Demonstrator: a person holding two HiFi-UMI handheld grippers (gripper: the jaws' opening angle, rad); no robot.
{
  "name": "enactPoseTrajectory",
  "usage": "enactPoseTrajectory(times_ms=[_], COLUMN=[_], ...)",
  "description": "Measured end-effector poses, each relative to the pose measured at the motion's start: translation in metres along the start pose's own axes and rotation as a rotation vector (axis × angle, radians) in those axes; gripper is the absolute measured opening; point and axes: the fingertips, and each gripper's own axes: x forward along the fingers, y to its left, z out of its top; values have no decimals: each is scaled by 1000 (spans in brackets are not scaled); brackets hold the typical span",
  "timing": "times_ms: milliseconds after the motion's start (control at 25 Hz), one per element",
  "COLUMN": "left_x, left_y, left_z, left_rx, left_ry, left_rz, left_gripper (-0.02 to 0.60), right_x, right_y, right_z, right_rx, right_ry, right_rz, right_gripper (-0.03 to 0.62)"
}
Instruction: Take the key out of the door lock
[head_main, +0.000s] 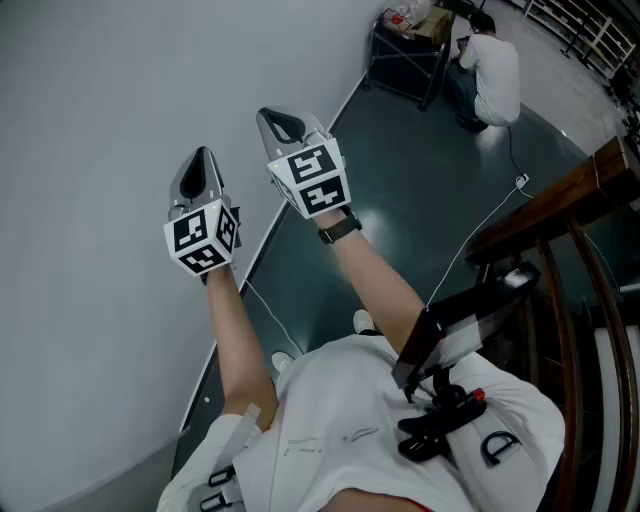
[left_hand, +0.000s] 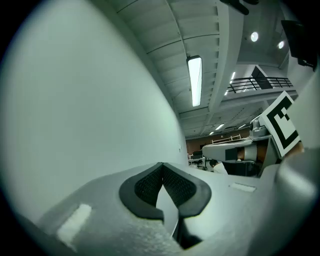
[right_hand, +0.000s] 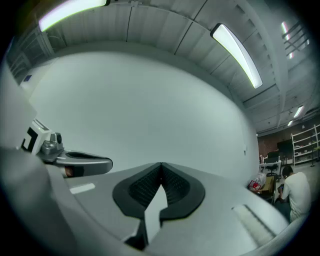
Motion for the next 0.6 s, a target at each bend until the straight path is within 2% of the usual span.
enactPoseTrajectory(times_ms=[320,480,600], left_x=[-41,-67,-87], left_y=[48,83,109], left_z=[-2,-10,-19], left_rx=[18,-16,-4], left_ry=[18,-11,-7], left_rz=[1,33,62], left_gripper=[0,0,0], right_x=[9,22,29], right_y=[78,133,168], right_z=[-4,-21,-28], right_rx=[4,-24,-18], right_ry=[34,93,101], right_rz=[34,125,156], right_gripper=[0,0,2])
